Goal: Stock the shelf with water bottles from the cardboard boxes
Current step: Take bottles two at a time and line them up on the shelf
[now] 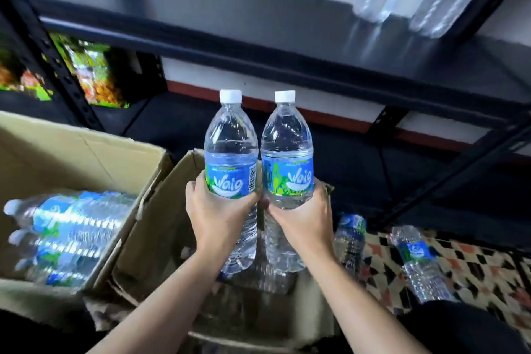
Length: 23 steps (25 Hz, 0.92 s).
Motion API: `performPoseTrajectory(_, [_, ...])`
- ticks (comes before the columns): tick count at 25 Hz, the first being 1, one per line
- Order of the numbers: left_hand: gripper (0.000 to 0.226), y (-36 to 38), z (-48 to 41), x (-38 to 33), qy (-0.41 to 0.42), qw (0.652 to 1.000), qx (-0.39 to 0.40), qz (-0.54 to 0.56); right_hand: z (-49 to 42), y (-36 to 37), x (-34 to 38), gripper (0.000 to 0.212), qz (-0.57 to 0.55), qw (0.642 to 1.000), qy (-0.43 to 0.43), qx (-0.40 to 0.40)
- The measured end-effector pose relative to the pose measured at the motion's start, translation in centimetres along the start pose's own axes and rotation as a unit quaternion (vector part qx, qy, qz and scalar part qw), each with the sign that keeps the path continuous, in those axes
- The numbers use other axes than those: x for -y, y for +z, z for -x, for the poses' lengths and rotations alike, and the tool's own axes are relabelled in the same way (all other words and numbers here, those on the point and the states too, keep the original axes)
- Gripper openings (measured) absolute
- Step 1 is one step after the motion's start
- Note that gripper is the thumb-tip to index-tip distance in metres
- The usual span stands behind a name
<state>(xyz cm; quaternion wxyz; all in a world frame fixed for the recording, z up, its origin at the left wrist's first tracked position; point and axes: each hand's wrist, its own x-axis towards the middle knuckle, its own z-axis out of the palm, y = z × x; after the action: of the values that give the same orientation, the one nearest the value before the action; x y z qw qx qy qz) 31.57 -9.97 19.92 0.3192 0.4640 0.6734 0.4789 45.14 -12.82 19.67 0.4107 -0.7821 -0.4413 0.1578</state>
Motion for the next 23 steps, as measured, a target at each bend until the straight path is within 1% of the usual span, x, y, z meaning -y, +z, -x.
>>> performPoseTrajectory(2, [0.056,-0.5,-0.6,-4.0,0.054,0.998,-0.002,0.012,-0.6,-1.7,2.2,0.073,-0.056,0.998,-0.016,-0.031])
performPoseTrajectory(4, [0.061,-0.9,-1.3,-7.8,0.093,0.995,-0.007,0.038,-1.6,-3.4,4.7,0.08,-0.096,0.994,-0.022,-0.046])
performPoseTrajectory(7, [0.072,-1.2,-2.2,-13.1,0.155,0.985,-0.021,0.071,-3.8,-6.1,8.0,0.073,-0.152,0.981,-0.069,-0.099])
performPoseTrajectory(10, [0.076,-1.4,-3.1,-18.2,0.209,0.973,-0.029,0.098,-6.6,-8.4,11.0,0.078,-0.181,0.969,-0.106,-0.133])
performPoseTrajectory(14, [0.078,-1.0,-5.0,-24.3,0.235,0.964,-0.03,0.123,-10.6,-11.3,14.9,0.084,-0.186,0.959,-0.134,-0.166])
performPoseTrajectory(18, [0.075,0.2,-7.1,-29.2,0.249,0.957,-0.032,0.147,-14.8,-13.6,18.3,0.08,-0.173,0.955,-0.158,-0.184])
performPoseTrajectory(21, [0.075,1.5,-8.9,-31.6,0.259,0.954,-0.032,0.149,-17.5,-14.5,19.9,0.075,-0.171,0.955,-0.162,-0.181])
performPoseTrajectory(23, [0.077,2.5,-10.3,-32.6,0.26,0.953,-0.032,0.153,-19.4,-14.5,20.4,0.076,-0.176,0.953,-0.164,-0.183])
